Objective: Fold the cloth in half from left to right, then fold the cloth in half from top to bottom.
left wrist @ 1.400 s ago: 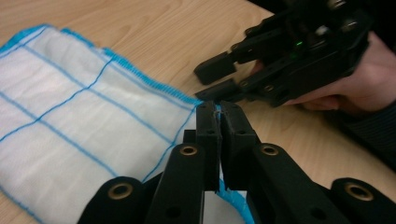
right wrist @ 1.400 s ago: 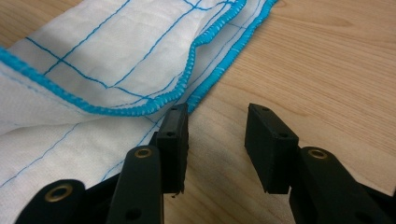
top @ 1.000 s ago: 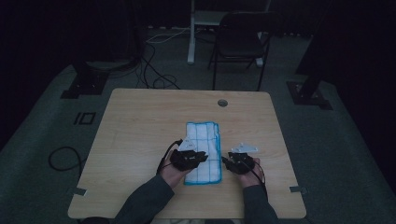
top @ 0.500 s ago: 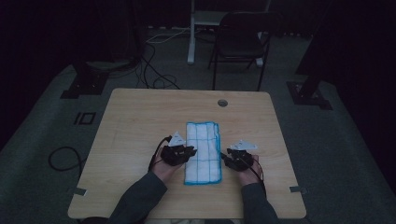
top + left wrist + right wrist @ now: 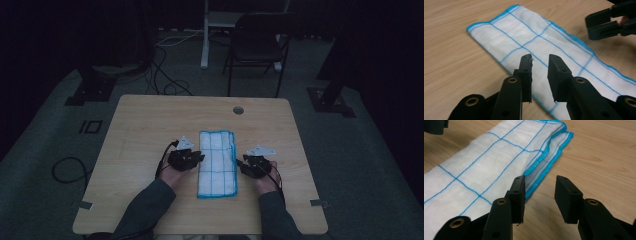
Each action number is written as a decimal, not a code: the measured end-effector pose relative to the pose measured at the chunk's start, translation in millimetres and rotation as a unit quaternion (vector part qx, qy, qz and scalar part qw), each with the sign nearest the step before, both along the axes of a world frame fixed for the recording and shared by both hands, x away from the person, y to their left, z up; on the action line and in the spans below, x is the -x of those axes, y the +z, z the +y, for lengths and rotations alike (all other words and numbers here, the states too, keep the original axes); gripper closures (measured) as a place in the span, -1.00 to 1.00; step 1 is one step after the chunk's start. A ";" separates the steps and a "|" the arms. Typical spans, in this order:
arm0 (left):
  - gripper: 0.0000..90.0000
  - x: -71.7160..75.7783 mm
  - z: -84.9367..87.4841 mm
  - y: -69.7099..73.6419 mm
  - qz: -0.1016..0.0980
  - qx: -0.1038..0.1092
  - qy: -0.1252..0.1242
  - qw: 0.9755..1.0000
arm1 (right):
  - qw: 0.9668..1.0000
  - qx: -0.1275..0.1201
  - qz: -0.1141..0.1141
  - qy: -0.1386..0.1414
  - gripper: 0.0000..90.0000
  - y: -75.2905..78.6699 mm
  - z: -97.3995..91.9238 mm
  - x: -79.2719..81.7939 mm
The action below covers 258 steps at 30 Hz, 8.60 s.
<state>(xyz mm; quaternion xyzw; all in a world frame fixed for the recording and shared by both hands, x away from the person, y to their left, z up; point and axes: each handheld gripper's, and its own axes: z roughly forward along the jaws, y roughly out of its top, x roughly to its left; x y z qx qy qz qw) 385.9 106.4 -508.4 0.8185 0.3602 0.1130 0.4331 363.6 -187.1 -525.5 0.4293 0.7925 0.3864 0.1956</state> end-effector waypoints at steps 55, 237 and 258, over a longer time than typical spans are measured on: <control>0.56 -63.1 -8.7 -21.3 0.016 -0.038 0.073 0.996 | 0.999 -0.012 0.001 -0.044 0.82 5.5 25.0 -79.0; 0.96 12.1 -1.3 36.7 -0.005 0.087 0.048 0.995 | 0.992 -0.126 -0.022 0.007 0.88 56.9 16.4 4.8; 0.95 37.4 3.1 14.4 0.015 0.096 0.047 0.994 | 0.992 -0.123 -0.006 0.011 0.88 34.0 17.8 24.6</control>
